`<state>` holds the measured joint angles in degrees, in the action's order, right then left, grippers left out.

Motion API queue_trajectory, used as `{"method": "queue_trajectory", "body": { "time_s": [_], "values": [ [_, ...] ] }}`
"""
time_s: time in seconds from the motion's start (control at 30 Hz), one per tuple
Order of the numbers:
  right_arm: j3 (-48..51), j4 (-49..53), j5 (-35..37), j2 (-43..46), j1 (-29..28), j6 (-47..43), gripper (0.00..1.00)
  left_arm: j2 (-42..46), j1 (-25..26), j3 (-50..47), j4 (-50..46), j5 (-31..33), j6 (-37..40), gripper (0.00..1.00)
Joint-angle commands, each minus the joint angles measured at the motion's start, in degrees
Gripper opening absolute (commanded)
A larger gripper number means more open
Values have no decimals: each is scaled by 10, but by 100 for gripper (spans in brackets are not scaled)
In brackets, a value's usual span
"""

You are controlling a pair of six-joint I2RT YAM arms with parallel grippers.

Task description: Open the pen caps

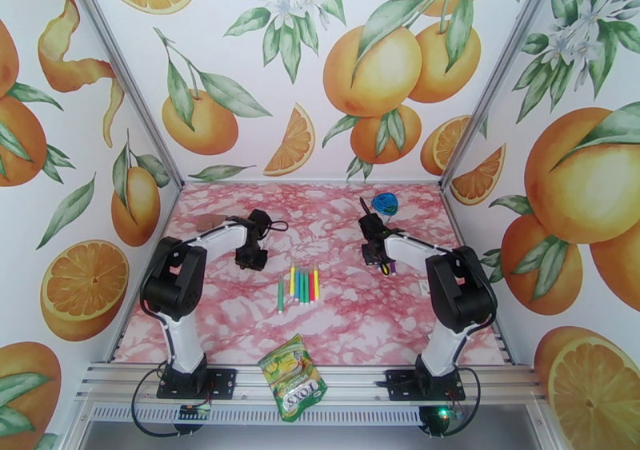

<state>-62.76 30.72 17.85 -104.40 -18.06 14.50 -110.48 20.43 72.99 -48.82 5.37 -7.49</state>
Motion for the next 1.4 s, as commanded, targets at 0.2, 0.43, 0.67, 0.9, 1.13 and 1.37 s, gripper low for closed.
{"method": "queue_trajectory", "body": {
  "time_s": [0.2,0.43,0.67,0.9,1.13,1.37],
  "values": [
    [-28,32,40,-23,7,7,10,-23,3,10,-1,31,-3,1],
    [-35,43,51,-33,7,14,13,-31,2,14,-3,43,-6,6],
    [-37,47,56,-35,7,18,17,-35,2,19,-13,65,-8,8],
    [-39,50,59,-39,7,19,22,-33,1,17,-16,78,-11,12],
    [-38,50,58,-37,7,20,25,-32,0,16,-18,83,-16,18],
    [-36,50,57,-34,7,22,27,-29,0,17,-20,88,-17,22]
  ]
}}
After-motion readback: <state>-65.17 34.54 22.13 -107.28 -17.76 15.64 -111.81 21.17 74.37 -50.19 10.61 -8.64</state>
